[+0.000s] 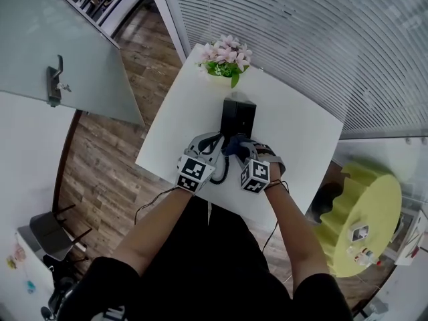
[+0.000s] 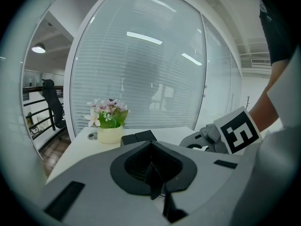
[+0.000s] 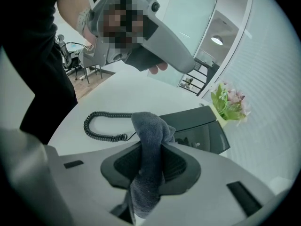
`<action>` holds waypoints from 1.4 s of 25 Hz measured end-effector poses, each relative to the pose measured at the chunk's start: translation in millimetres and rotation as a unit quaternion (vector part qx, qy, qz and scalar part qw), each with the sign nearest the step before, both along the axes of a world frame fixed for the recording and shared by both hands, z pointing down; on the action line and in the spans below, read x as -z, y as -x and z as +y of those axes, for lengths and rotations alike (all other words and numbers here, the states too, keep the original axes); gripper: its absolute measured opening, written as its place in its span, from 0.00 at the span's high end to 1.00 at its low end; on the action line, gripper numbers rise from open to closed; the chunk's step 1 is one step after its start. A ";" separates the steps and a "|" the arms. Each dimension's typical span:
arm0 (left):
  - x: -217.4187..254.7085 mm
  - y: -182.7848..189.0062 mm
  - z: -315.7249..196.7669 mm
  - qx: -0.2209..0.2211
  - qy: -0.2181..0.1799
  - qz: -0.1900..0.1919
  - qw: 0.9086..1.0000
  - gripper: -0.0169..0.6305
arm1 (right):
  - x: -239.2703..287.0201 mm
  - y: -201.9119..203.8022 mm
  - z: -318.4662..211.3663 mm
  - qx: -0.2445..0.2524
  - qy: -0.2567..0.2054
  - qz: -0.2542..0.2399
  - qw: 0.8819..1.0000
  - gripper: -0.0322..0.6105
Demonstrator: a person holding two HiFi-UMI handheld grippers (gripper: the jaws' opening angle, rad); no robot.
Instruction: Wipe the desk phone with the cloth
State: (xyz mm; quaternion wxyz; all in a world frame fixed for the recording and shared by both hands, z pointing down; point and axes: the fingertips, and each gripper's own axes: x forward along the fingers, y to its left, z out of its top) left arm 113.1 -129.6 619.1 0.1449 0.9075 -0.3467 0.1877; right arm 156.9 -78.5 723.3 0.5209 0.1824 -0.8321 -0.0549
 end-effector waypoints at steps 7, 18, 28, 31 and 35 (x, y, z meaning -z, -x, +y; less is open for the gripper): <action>20.8 12.5 -23.9 0.006 -0.020 0.009 1.000 0.96 | 48.9 8.2 -51.0 -0.007 -0.061 0.006 0.998 0.77; 6.4 21.9 -69.0 0.002 -0.014 -0.005 1.000 0.96 | 55.5 25.3 -127.2 -0.035 -0.104 0.015 0.994 0.77; -19.4 37.4 -72.4 0.007 0.010 -0.014 1.000 0.96 | 34.8 29.1 -134.2 -0.055 -0.079 0.006 0.995 0.78; -25.8 36.5 -66.9 0.005 0.016 -0.014 1.000 0.96 | 32.2 29.0 -128.9 -0.052 -0.075 0.007 0.996 0.78; -30.0 35.4 -58.0 0.003 0.019 -0.015 1.000 0.96 | 26.4 29.7 -114.2 -0.049 -0.068 0.009 0.996 0.78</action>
